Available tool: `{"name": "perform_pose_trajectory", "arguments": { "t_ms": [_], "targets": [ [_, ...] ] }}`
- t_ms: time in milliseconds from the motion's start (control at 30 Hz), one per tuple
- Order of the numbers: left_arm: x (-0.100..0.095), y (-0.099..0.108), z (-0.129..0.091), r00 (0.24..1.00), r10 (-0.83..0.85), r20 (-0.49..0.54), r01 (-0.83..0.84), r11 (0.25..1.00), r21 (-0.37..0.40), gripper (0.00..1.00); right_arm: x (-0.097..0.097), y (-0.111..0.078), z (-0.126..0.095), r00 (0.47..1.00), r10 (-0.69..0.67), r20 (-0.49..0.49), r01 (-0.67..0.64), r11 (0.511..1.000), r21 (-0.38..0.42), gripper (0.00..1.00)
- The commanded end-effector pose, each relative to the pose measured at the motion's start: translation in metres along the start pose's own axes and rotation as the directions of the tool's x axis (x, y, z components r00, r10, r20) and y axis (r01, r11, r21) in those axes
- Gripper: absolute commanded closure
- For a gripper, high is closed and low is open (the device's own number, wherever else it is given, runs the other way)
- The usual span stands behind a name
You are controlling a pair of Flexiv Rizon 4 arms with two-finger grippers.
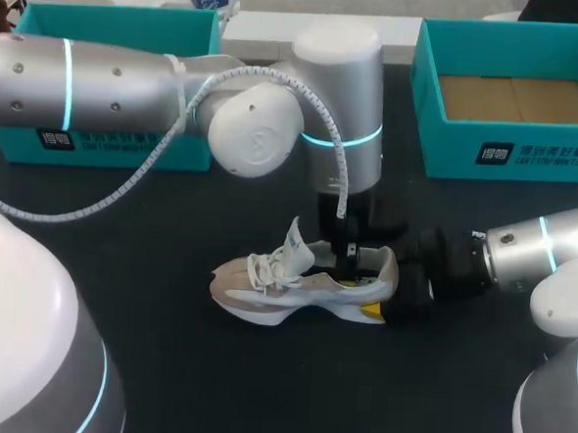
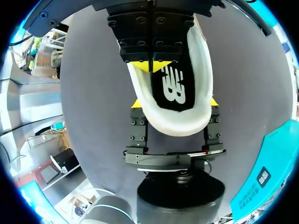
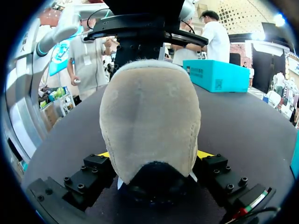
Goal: Take the shoe out of the shoebox, open the shoe tongue, remove and reinsert the insole, then place the shoe into the shoebox
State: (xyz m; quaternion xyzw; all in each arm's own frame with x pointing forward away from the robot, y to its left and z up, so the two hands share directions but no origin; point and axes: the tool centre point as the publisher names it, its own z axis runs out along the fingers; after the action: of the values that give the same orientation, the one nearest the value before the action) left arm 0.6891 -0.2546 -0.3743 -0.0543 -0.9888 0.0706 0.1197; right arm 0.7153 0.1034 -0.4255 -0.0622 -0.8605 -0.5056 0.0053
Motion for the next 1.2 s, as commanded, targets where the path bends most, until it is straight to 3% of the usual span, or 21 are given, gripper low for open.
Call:
{"name": "perform_pose_trajectory", "arguments": {
  "t_ms": [33, 133, 200, 333, 367, 667, 733, 800, 900, 1000, 1033, 1133, 1167, 1200],
  "targets": [
    [0.002, -0.002, 0.004, 1.000, 0.013, -0.016, -0.013, 1.000, 0.007, 1.00, -0.001, -0.008, 0.010, 1.000, 0.002, 0.000, -0.002, 1.000, 0.003, 1.00],
    [0.006, -0.002, 0.006, 0.999, 0.031, -0.038, -0.031, 1.000, 0.004, 1.00, -0.001, -0.008, 0.010, 1.000, 0.002, 0.000, -0.002, 1.000, 0.003, 1.00],
    [0.009, -0.001, 0.009, 0.998, 0.036, -0.042, -0.036, 0.999, -0.004, 0.81, -0.001, -0.008, 0.010, 1.000, 0.002, 0.000, -0.002, 1.000, 0.003, 1.00],
    [0.011, 0.001, 0.011, 0.998, 0.039, -0.044, -0.040, 0.999, -0.010, 0.67, -0.001, -0.008, 0.010, 1.000, 0.002, 0.000, -0.002, 1.000, 0.003, 1.00],
    [0.010, 0.002, 0.012, 0.998, 0.040, -0.042, -0.041, 0.999, -0.015, 0.59, -0.001, -0.008, 0.010, 1.000, 0.002, 0.000, -0.002, 1.000, 0.003, 1.00],
    [0.003, 0.009, 0.021, 0.999, 0.046, 0.001, -0.046, 0.998, -0.041, 0.53, -0.001, -0.008, 0.010, 1.000, 0.002, 0.000, -0.002, 1.000, 0.003, 1.00],
    [0.001, 0.010, 0.023, 0.999, 0.047, 0.005, -0.046, 0.998, -0.042, 0.49, -0.001, -0.008, 0.010, 1.000, 0.002, 0.000, -0.002, 1.000, 0.003, 1.00],
    [-0.002, 0.011, 0.029, 0.998, 0.053, 0.045, -0.051, 0.997, -0.057, 0.33, -0.001, -0.008, 0.010, 1.000, 0.002, 0.000, -0.002, 1.000, 0.003, 1.00],
    [-0.005, 0.013, 0.035, 0.996, 0.055, 0.067, -0.050, 0.997, -0.067, 0.31, -0.001, -0.008, 0.010, 1.000, 0.002, 0.000, -0.002, 1.000, 0.003, 1.00],
    [-0.012, 0.014, 0.040, 0.994, 0.048, 0.100, -0.040, 0.996, -0.083, 0.36, -0.001, -0.008, 0.010, 1.000, 0.002, 0.000, -0.002, 1.000, 0.003, 1.00],
    [-0.014, 0.015, 0.042, 0.993, 0.046, 0.108, -0.037, 0.995, -0.089, 0.50, -0.001, -0.008, 0.010, 1.000, 0.002, 0.000, -0.002, 1.000, 0.003, 1.00],
    [-0.020, 0.016, 0.043, 0.991, 0.034, 0.127, -0.022, 0.995, -0.093, 0.74, -0.001, -0.008, 0.010, 1.000, 0.002, 0.000, -0.002, 1.000, 0.003, 1.00],
    [-0.022, 0.017, 0.044, 0.990, 0.031, 0.135, -0.019, 0.995, -0.094, 0.98, -0.001, -0.008, 0.010, 1.000, 0.002, 0.000, -0.002, 1.000, 0.003, 1.00],
    [-0.023, 0.018, 0.044, 0.990, 0.031, 0.139, -0.018, 0.995, -0.094, 1.00, -0.001, -0.008, 0.010, 1.000, 0.002, 0.000, -0.002, 1.000, 0.003, 1.00]
  ]
}}
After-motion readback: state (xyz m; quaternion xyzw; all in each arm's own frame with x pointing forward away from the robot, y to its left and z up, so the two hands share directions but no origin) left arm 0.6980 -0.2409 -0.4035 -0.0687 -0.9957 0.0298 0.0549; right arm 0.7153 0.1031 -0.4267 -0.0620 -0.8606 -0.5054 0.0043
